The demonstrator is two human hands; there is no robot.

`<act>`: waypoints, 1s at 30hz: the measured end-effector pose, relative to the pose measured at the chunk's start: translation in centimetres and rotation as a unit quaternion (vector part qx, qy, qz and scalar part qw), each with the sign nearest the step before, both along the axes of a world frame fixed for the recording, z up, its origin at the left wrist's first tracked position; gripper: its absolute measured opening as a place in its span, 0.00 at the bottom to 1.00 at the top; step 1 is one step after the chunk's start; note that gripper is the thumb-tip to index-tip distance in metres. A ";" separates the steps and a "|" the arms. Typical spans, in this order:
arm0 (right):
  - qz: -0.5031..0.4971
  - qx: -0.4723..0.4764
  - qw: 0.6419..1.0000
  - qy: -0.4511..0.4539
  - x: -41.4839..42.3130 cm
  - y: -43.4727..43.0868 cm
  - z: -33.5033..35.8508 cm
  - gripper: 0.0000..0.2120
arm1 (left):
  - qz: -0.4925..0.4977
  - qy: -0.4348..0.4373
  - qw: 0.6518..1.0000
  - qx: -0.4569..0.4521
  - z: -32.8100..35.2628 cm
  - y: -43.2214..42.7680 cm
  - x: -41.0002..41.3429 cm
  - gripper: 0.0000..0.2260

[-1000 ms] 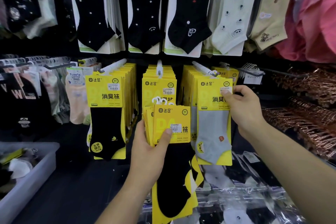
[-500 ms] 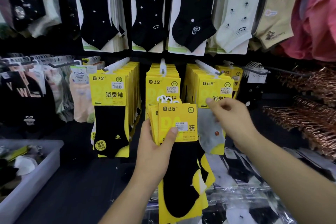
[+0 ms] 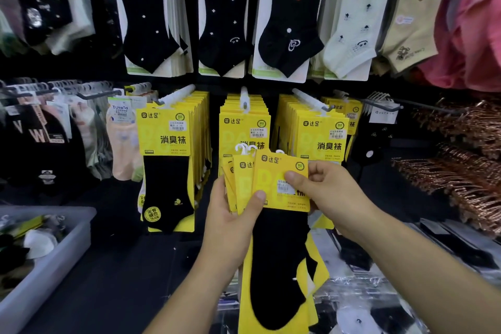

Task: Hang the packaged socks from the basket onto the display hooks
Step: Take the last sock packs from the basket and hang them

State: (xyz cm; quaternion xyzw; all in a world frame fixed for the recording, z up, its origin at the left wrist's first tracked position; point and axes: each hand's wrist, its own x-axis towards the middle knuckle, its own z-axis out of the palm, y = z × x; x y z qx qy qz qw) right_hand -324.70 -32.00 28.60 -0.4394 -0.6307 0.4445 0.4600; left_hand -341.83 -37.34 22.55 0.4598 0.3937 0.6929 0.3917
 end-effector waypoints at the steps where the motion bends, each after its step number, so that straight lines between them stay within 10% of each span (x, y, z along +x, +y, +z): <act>1: 0.004 -0.008 1.000 -0.003 0.1 0.1 0.1 0.10 | 0.000 0.004 1.000 -0.001 -0.1 0.0 0.0 0.18; 10: 0.003 0.088 0.996 -0.033 0.3 0.7 2.6 0.05 | 0.005 0.052 0.999 0.002 -0.1 -0.4 0.7 0.18; 17: 0.041 -0.061 0.996 0.045 0.7 1.6 3.8 0.06 | -0.031 -0.011 0.999 0.022 0.5 -1.0 1.2 0.22; 30: -0.182 0.072 0.978 0.075 4.1 5.2 6.8 0.05 | 0.012 0.003 1.000 0.017 0.3 -0.4 -0.1 0.14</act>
